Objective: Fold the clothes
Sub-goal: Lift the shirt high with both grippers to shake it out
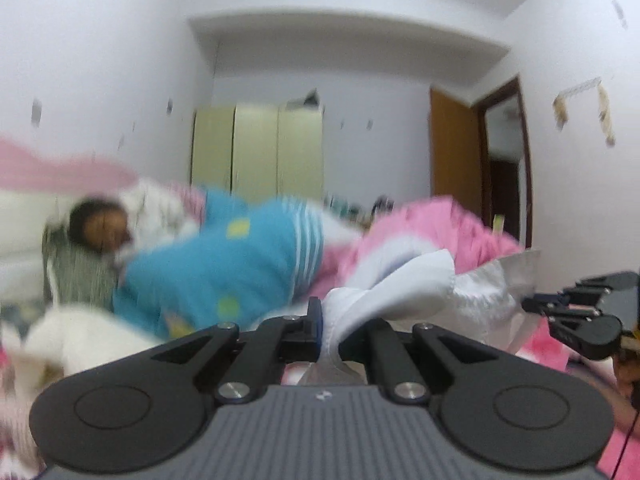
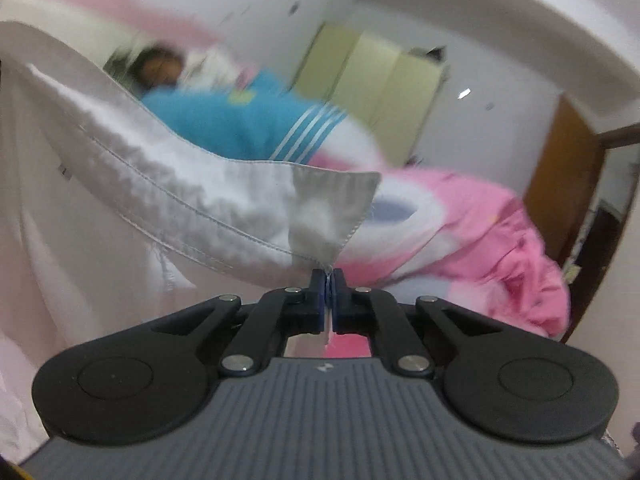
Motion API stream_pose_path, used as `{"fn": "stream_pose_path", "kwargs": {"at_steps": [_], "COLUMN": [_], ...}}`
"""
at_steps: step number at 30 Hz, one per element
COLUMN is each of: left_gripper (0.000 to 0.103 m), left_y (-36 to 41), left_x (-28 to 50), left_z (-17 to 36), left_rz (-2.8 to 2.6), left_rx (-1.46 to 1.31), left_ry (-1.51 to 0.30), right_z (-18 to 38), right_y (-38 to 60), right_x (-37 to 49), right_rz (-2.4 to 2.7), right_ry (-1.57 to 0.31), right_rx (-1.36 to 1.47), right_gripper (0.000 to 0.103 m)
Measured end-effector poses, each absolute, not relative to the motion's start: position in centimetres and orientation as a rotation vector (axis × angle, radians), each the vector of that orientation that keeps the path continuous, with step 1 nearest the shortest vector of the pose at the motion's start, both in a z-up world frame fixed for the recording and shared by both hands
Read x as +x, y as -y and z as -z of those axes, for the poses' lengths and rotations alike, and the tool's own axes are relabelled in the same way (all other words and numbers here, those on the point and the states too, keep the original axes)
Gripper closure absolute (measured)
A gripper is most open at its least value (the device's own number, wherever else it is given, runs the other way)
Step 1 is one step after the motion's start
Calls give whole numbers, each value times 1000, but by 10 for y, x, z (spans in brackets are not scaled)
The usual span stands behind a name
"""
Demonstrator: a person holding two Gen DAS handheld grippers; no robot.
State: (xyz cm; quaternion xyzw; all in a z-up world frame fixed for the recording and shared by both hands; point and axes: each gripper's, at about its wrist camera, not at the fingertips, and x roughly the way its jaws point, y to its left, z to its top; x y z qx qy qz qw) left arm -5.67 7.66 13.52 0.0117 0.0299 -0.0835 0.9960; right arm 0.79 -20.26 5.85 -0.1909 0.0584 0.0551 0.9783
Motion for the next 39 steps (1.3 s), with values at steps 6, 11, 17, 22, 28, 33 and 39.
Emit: {"fn": "stream_pose_path", "kwargs": {"at_steps": [6,11,17,22,28,33,39], "left_gripper": [99,99,99,99,99,100,100], "left_y": [-58,-49,-28,-10,17,44,81], "left_x": [-77,-100,-148,-183,-200,-184,-121], "left_z": [-207,-266,-324,-352,-364,-360,-329], "left_rz": [190,208,228,257,283,285,262], "left_rx": [57,52,93,121,149,167,186], "left_ry": [131,262,436,532,573,545,430], "right_z": [-136,-202,-266,-295,-309,-314,-302], "right_y": [241,261,275,291,310,324,344], "right_x": [-35,-81,-142,-187,-221,-214,-159], "right_rz": [-48,-24,7,32,68,84,97], "right_ry": [84,268,472,590,663,652,547], "right_rx": [-262,-212,-186,-166,-178,-190,-186], "right_gripper": [102,102,102,102,102,102,102]}}
